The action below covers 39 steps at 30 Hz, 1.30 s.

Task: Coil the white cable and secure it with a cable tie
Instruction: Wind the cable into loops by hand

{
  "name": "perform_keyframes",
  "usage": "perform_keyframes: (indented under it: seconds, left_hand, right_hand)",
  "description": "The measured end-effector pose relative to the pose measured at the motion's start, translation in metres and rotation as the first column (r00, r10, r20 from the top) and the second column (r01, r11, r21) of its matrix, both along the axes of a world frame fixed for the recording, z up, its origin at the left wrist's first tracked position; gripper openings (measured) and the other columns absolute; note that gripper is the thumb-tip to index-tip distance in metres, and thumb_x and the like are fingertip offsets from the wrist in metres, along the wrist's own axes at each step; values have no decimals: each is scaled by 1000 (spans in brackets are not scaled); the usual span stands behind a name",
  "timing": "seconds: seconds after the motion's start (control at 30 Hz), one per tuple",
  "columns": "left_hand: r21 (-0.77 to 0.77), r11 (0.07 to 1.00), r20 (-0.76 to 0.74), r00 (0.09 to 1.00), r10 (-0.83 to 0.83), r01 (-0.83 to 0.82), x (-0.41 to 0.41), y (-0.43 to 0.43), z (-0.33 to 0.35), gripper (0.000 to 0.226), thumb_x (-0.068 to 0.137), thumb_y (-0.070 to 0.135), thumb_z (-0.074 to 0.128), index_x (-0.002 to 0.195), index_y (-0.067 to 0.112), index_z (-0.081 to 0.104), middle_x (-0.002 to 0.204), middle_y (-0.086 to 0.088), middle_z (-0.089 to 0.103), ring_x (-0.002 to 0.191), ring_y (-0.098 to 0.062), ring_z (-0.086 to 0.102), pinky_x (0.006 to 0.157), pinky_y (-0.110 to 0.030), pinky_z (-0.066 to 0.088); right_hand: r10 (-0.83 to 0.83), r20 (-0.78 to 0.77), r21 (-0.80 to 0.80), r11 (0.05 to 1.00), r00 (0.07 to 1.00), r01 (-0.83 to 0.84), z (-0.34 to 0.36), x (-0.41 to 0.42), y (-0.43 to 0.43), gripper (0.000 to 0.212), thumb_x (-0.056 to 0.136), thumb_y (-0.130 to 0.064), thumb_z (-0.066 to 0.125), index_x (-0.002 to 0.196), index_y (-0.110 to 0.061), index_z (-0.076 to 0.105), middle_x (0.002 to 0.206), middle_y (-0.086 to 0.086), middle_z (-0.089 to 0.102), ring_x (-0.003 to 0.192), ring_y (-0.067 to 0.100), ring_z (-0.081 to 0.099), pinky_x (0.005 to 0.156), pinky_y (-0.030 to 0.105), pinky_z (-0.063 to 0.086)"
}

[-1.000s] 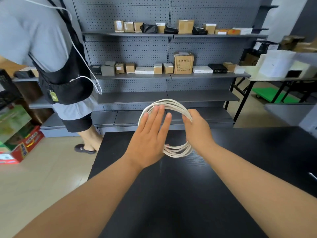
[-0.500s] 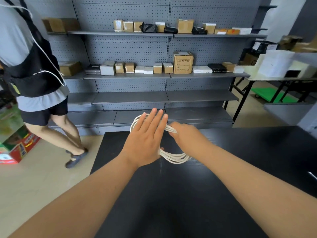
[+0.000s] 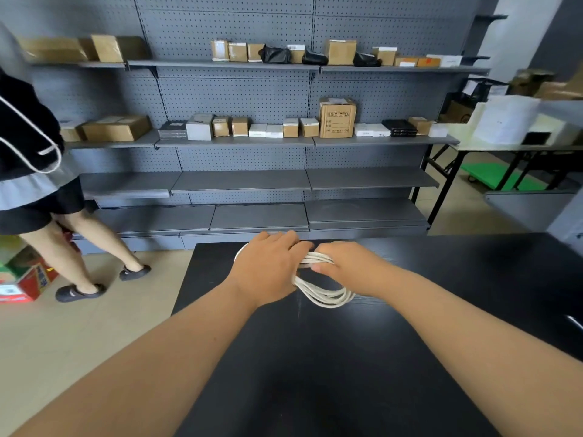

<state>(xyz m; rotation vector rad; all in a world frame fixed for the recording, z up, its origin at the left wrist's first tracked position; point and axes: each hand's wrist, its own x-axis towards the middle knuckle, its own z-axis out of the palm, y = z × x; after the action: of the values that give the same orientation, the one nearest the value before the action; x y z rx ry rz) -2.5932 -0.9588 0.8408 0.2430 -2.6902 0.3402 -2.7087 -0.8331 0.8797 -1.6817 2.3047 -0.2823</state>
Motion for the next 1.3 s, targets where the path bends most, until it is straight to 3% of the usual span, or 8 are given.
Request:
perform_keyframes:
  seconds: [0.1,0.27,0.37,0.5,0.63,0.73,0.97,1.3]
  left_hand:
    - [105,994,34,999,11,-14,0,4,2,9,71,26,63,78,23,58,74,8,60,68,-19,52,64,-26,28]
    - [77,990,210,972,101,-119,-1,1,4,14,82,26,47,73,20,38,58,5,40,64,-23,38,68,-27,22]
    - [53,991,254,962,103,-120,2,-2,3,13,85,24,45,76,18,38,67,0,55,61,-24,40,69,-27,24]
    - [25,986,303,942,148,-163,6,-5,6,5,87,18,46,88,15,49,82,-4,63,65,-24,42,65,-32,30]
    - [49,980,355,921,162,-191,7,-3,10,1,86,15,47,86,16,48,63,4,43,64,-23,45,60,-32,32]
    - [58,979,405,901,157,-197,7,-3,8,8,85,12,48,81,17,43,60,4,37,63,-22,47,59,-32,36]
    - [52,982,470,872,135,-180,19,-8,5,14,84,6,48,94,12,53,86,-6,62,67,-24,47,61,-33,34]
    - [-15,994,356,929,102,-104,39,-22,-3,17,80,17,53,96,15,57,93,-3,58,86,-25,52,76,-32,35]
  right_hand:
    - [10,-20,8,1000,1000,-10,0,0,0,25,96,-31,44,101,-10,57,94,3,57,90,20,51,81,33,40]
    - [24,-63,11,1000,998,-23,-4,6,-2,31,96,-34,44,108,-9,58,105,10,58,100,26,53,82,31,37]
    - [18,-8,5,1000,1000,-18,-4,10,0,37,90,-46,49,108,-15,57,102,4,56,98,22,53,83,35,42]
    - [-13,-234,111,993,972,40,-8,21,0,93,62,-74,61,134,-22,36,125,-3,48,115,20,47,93,38,42]
    - [-60,-384,43,996,921,83,-25,31,-11,112,61,-71,66,145,-17,15,138,3,40,125,25,41,103,41,36]
    - [-130,-375,17,989,918,146,-34,37,-18,99,69,-55,71,142,-16,18,133,6,43,120,28,45,96,40,40]
    - [-108,-325,-37,994,940,102,-39,43,-24,27,85,-21,55,108,-10,47,109,9,57,97,28,51,69,32,37]
    - [17,-415,129,991,909,41,-35,51,-28,18,90,-13,43,104,-6,51,98,13,64,71,29,46,61,32,35]
